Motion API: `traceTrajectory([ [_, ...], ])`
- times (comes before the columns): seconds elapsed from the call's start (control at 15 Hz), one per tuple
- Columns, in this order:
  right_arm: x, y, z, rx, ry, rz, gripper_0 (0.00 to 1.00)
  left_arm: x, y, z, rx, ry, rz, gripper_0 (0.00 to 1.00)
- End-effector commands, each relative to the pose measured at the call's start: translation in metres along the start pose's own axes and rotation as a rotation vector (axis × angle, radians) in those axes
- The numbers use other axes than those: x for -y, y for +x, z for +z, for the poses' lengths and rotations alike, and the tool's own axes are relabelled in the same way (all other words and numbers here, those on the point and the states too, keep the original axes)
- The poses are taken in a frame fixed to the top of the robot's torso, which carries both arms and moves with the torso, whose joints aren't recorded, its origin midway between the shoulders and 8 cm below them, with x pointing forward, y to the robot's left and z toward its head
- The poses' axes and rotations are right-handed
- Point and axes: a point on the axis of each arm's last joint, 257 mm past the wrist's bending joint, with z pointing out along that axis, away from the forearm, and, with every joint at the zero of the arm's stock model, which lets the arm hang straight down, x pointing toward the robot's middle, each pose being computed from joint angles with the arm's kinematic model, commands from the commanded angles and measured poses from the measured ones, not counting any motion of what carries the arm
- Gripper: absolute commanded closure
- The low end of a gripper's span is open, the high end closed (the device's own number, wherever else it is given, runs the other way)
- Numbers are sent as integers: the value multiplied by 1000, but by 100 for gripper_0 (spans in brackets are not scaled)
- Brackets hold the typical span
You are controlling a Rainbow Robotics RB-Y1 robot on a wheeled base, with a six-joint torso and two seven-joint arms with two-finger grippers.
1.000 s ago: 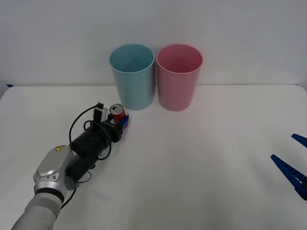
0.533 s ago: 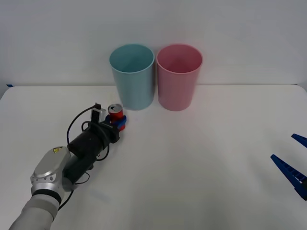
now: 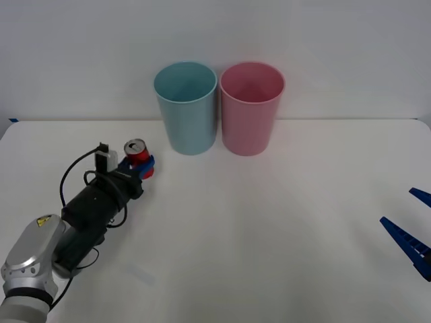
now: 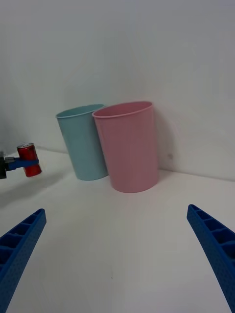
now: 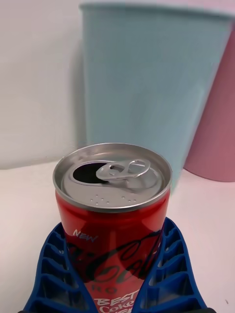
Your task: Grasp the object on the table and drop it into the matching bin: aluminum can to the light blue bin, PET bottle to the pink bin.
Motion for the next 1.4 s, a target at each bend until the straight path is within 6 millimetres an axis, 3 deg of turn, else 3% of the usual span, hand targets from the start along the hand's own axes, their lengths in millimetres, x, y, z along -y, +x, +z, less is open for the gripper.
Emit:
traceTrajectory([
  [0.07, 0, 0, 0, 0, 0, 0, 0, -10, -20, -11, 33, 18, -5, 100],
  [0.53, 0, 0, 0, 0, 0, 0, 0, -27, -72, -31, 97, 73, -7, 100],
  [1.4, 0, 0, 0, 0, 0, 0, 0, -6, -181, -43, 189, 184, -122, 100],
])
